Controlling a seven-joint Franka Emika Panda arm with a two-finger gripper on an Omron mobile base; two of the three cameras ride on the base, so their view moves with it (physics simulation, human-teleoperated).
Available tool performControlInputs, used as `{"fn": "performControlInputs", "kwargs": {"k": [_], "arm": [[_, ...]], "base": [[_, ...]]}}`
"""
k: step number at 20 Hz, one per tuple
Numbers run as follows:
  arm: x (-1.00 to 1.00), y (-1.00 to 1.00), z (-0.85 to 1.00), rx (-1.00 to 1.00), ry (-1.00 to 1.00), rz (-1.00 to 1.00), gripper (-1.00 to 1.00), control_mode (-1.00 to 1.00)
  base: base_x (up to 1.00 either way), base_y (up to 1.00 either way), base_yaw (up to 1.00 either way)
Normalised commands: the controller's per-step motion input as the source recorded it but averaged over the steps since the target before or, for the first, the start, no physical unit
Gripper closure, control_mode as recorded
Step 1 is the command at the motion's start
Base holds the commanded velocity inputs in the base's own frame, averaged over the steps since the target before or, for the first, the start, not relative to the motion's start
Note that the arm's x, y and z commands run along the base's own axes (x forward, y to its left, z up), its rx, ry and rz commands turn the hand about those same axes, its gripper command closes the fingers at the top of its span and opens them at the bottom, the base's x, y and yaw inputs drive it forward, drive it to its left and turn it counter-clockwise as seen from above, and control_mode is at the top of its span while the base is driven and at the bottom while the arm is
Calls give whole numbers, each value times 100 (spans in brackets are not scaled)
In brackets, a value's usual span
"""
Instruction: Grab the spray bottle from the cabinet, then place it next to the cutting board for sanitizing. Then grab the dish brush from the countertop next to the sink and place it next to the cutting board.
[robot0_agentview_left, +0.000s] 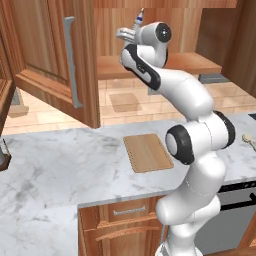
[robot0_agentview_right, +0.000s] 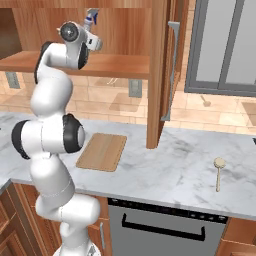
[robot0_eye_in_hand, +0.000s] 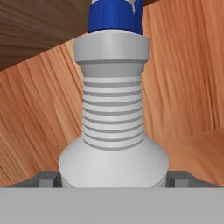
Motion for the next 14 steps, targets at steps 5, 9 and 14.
{"fn": "performControlInputs", "kwargs": {"k": [5,9,14], "arm": [[-38,0,0,0,-10,-2,100,-100],[-67,-2,0,1,-9,-5,100,-100],[-86,-17,-6,12,-9,-8,100,-100]], "base": [[0,0,0],[0,0,0],[0,0,0]]}}
